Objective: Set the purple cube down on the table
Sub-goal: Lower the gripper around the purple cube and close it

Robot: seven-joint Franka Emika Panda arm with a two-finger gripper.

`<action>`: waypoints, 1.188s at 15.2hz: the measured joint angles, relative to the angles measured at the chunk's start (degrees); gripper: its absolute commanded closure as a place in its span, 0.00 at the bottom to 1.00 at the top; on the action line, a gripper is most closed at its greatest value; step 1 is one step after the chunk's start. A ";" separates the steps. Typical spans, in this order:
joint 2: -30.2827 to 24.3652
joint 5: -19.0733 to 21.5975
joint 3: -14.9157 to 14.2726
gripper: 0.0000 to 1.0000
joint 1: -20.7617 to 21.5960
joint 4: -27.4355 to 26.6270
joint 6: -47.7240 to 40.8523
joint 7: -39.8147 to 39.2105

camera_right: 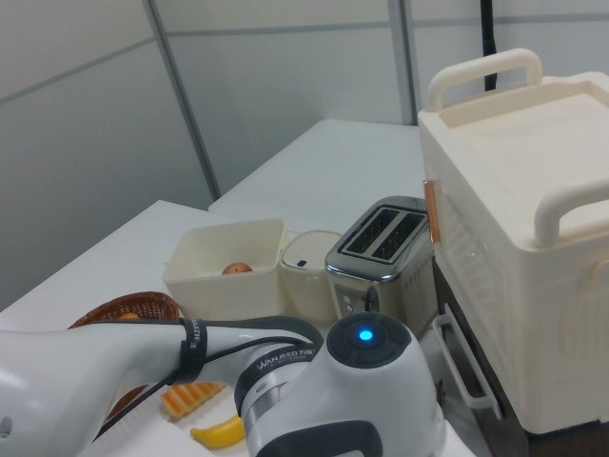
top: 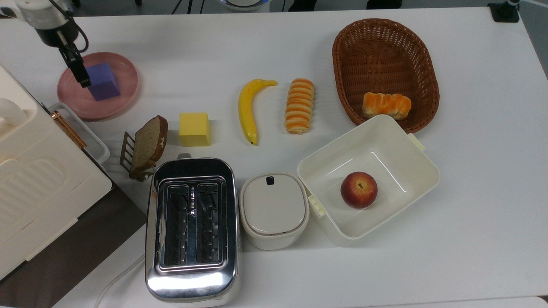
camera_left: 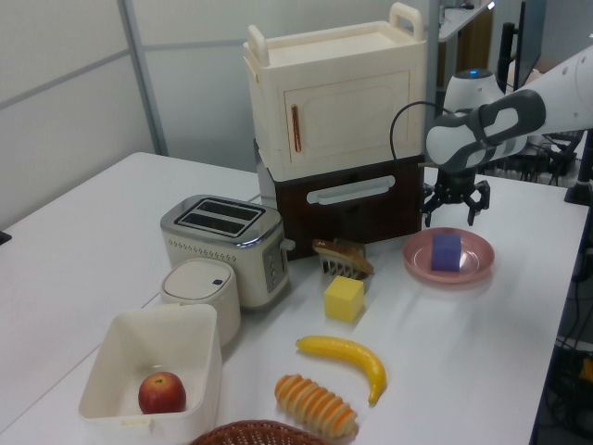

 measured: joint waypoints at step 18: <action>-2.97 0.00 0.02 0.00 4.42 -3.26 0.38 3.06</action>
